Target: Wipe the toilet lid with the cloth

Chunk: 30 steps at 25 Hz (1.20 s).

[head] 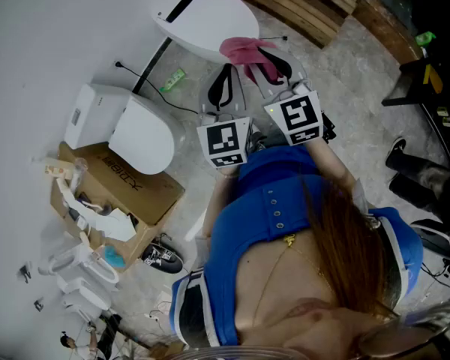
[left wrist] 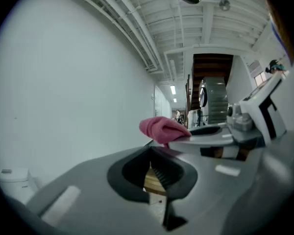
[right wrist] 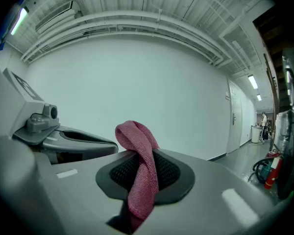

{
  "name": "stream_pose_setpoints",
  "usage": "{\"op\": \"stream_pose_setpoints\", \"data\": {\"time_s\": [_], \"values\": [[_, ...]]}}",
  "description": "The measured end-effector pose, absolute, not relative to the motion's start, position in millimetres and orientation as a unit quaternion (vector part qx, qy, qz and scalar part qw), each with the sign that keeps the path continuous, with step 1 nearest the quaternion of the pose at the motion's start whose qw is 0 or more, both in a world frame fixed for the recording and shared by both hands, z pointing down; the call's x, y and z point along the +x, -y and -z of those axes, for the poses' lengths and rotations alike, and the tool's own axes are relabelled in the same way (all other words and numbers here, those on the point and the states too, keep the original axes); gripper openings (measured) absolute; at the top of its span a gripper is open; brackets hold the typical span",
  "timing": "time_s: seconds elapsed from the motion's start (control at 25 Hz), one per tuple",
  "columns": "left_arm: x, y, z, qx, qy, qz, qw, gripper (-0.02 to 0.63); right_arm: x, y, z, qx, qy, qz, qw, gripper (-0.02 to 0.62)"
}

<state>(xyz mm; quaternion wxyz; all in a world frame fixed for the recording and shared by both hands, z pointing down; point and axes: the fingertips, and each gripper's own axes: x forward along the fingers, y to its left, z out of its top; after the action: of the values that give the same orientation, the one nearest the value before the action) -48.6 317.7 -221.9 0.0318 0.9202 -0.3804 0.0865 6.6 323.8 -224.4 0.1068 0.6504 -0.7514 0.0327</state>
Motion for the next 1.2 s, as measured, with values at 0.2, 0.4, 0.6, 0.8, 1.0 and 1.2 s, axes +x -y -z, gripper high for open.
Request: {"op": "stream_pose_setpoints", "data": {"time_s": [0.2,0.4,0.6,0.8,1.0,1.2], "values": [[-57,-310,220,0.917,0.387,-0.085,0.033,0.000,6,-321,225,0.649,0.755,-0.045,0.076,0.075],[-71,-293,207,0.909,0.404,-0.091,0.047,0.000,19,-315,214,0.657,0.747,-0.057,0.088,0.077],[-81,-269,196,0.898,0.425,-0.099,0.060,0.000,47,-296,204,0.666,0.736,-0.069,0.098,0.077],[-92,-224,183,0.882,0.454,-0.107,0.069,0.000,84,-247,202,0.681,0.722,-0.080,0.095,0.077],[-97,-141,174,0.865,0.482,-0.114,0.078,0.000,96,-152,199,0.667,0.735,-0.078,0.095,0.077],[-101,-53,163,0.841,0.516,-0.127,0.100,0.000,100,-41,190,0.628,0.764,-0.083,0.121,0.077]]}}
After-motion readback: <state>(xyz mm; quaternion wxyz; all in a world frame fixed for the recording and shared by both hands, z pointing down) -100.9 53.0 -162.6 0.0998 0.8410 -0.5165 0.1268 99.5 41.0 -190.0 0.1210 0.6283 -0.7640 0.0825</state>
